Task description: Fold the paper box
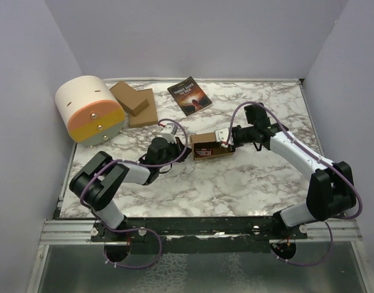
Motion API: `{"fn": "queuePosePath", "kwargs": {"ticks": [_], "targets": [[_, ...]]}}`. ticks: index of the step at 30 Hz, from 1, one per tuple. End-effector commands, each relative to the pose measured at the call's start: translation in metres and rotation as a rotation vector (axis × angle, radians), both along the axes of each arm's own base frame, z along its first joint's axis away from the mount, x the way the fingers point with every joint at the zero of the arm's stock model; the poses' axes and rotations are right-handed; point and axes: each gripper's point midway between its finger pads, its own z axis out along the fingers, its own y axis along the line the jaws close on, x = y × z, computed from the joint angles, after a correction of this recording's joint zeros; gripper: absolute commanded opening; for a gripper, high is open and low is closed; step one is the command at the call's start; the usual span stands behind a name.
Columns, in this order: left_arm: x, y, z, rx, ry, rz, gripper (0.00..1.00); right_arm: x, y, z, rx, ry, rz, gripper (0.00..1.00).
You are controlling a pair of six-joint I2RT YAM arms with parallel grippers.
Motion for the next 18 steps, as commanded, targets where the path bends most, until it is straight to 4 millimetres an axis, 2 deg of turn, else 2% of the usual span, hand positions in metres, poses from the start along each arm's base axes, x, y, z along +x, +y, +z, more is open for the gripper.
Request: {"fn": "queuePosePath", "kwargs": {"ticks": [1,5,6,13,16,18], "targets": [[0.008,-0.019,0.025,-0.133,-0.041,-0.047,0.01,-0.006,0.006,-0.004,0.019,0.037,0.02,0.09],[0.011,-0.025,0.028,-0.156,-0.038,-0.061,0.01,-0.007,0.007,-0.004,0.023,0.041,0.024,0.09],[0.011,-0.026,0.018,-0.148,-0.018,-0.064,0.01,-0.007,0.007,-0.005,0.023,0.045,0.025,0.09],[0.008,-0.029,0.011,-0.149,0.005,-0.08,0.02,-0.01,0.006,-0.011,0.016,0.055,0.026,0.09],[0.004,-0.022,0.006,-0.133,0.019,-0.061,0.03,-0.011,0.004,-0.014,0.005,0.06,0.022,0.09],[0.001,-0.011,-0.003,-0.104,0.045,-0.022,0.03,-0.012,0.003,-0.016,-0.001,0.063,0.022,0.09]]}}
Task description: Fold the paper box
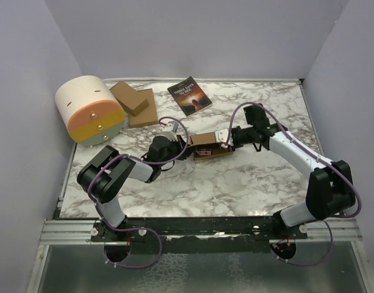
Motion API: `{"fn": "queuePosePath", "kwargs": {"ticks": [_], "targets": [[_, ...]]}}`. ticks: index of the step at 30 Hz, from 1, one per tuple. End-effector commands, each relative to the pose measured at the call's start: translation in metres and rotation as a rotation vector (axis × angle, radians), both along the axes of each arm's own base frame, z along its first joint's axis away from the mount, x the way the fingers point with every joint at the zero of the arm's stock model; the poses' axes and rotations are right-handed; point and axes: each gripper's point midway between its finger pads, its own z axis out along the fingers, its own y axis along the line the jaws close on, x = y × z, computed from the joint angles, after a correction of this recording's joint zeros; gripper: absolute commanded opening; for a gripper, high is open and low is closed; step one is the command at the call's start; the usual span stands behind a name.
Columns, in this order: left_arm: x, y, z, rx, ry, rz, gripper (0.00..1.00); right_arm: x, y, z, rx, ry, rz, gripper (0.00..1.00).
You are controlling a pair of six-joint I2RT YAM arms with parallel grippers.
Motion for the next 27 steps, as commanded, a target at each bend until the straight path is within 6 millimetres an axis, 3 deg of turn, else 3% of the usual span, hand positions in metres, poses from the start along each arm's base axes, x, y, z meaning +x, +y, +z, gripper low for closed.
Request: {"fn": "queuePosePath", "kwargs": {"ticks": [1,8,12,14,18,22,25,27], "targets": [[-0.009,0.02,-0.005,0.021,0.022,0.053,0.03,-0.01,0.002,-0.012,-0.004,0.049,0.016,0.09],[-0.028,0.071,-0.019,0.139,0.062,0.187,0.07,-0.015,-0.001,-0.019,-0.013,0.062,0.019,0.09],[-0.031,0.086,-0.01,0.172,0.035,0.231,0.1,-0.02,-0.003,-0.024,-0.025,0.07,0.031,0.09],[-0.029,0.09,0.005,0.161,-0.003,0.247,0.13,-0.024,-0.005,-0.029,-0.037,0.074,0.039,0.09],[-0.026,0.083,0.046,0.109,-0.104,0.213,0.19,-0.031,-0.01,-0.042,-0.066,0.084,0.049,0.1],[-0.024,0.061,0.081,0.051,-0.164,0.119,0.22,-0.036,-0.012,-0.051,-0.072,0.096,0.053,0.12],[-0.022,0.039,0.091,0.023,-0.167,0.015,0.22,-0.039,-0.012,-0.055,-0.069,0.106,0.053,0.15],[-0.02,0.025,0.087,0.021,-0.15,-0.04,0.22,-0.04,-0.012,-0.056,-0.067,0.11,0.053,0.18]]}}
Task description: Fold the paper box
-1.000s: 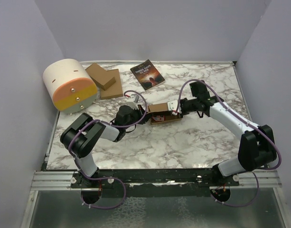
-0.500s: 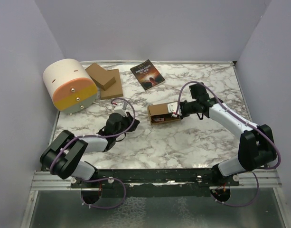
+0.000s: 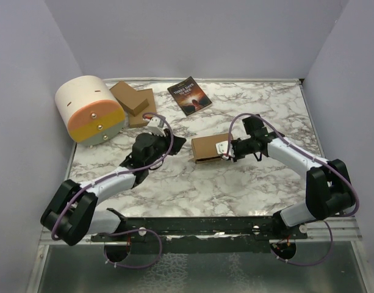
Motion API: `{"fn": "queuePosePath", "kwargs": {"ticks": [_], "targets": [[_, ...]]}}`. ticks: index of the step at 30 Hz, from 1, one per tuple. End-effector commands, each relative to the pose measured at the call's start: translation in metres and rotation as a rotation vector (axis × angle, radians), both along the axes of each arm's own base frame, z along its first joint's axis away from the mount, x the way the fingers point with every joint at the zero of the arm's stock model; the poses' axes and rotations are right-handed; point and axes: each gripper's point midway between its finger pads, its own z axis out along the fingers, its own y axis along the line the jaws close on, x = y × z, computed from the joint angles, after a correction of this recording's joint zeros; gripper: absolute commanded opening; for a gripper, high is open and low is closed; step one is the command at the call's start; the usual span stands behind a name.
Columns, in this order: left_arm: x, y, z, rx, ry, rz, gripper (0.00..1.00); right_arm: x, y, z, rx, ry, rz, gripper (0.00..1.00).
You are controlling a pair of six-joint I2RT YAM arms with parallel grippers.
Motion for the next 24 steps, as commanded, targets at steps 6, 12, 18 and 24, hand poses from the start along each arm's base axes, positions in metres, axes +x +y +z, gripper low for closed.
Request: {"fn": "queuePosePath", "kwargs": {"ticks": [6,12,18,24], "targets": [[0.003,-0.067,-0.023,0.046,0.063,-0.284,0.22,-0.016,-0.001,-0.01,-0.008,0.036,0.029,0.34],[0.002,-0.089,-0.05,0.103,0.113,-0.352,0.21,-0.024,-0.002,-0.011,-0.005,0.055,0.046,0.41],[0.0,-0.088,-0.072,0.159,0.164,-0.356,0.18,-0.032,0.001,-0.009,0.009,0.106,0.063,0.48],[-0.007,-0.08,-0.108,0.215,0.252,-0.344,0.16,-0.041,0.013,0.023,0.104,0.204,0.077,0.5]]}}
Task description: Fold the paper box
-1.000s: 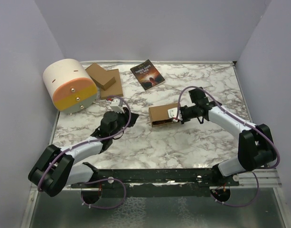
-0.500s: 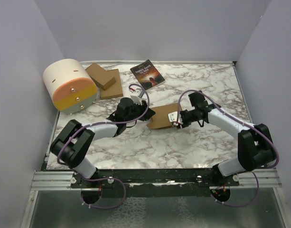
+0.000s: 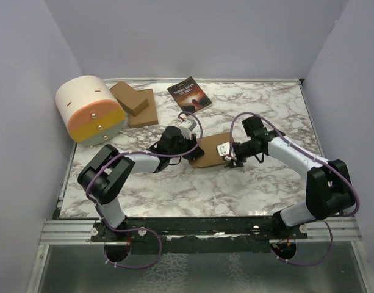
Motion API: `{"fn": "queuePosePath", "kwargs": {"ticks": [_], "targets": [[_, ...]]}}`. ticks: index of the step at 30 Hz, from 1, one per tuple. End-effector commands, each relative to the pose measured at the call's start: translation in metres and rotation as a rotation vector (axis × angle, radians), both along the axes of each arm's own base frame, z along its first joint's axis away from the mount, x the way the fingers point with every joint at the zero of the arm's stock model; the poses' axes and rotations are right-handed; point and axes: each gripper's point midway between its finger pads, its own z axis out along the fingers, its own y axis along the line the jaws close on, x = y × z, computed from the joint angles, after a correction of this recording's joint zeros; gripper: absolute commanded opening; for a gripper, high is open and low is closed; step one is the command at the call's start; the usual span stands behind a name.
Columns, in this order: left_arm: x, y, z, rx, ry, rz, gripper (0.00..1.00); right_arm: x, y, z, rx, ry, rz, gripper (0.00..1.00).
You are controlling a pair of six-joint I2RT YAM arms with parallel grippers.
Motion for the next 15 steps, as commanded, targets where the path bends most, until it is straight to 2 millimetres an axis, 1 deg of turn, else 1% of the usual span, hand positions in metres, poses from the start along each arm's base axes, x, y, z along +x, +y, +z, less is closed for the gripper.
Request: {"fn": "queuePosePath", "kwargs": {"ticks": [1,3,4,6,7,9,10,11,13,15], "targets": [[-0.007,0.005,-0.024,0.064,0.052,-0.015,0.15,-0.012,0.018,0.038,0.129,0.108,0.025,0.5],[-0.008,0.007,-0.028,0.071,0.059,-0.014,0.15,-0.007,0.023,0.052,0.179,0.135,-0.003,0.49],[-0.008,0.007,-0.029,0.073,0.06,-0.013,0.15,0.001,0.026,0.058,0.2,0.15,-0.048,0.47],[-0.008,0.007,-0.029,0.072,0.06,-0.012,0.15,0.019,0.03,0.062,0.221,0.194,-0.168,0.38],[-0.007,0.007,-0.028,0.072,0.057,-0.01,0.15,0.029,0.03,0.062,0.224,0.215,-0.237,0.3],[-0.007,0.007,-0.025,0.067,0.052,-0.009,0.15,0.044,0.028,0.052,0.211,0.268,-0.36,0.17],[-0.006,0.006,-0.023,0.064,0.048,-0.008,0.15,0.049,0.025,0.044,0.192,0.286,-0.4,0.11],[-0.006,0.006,-0.021,0.061,0.043,-0.009,0.15,0.053,0.023,0.035,0.174,0.306,-0.435,0.08],[-0.005,0.005,-0.018,0.054,0.036,-0.008,0.16,0.061,0.014,0.019,0.142,0.344,-0.51,0.05],[-0.004,0.005,-0.016,0.049,0.034,-0.007,0.16,0.067,0.003,0.008,0.128,0.382,-0.57,0.04]]}}
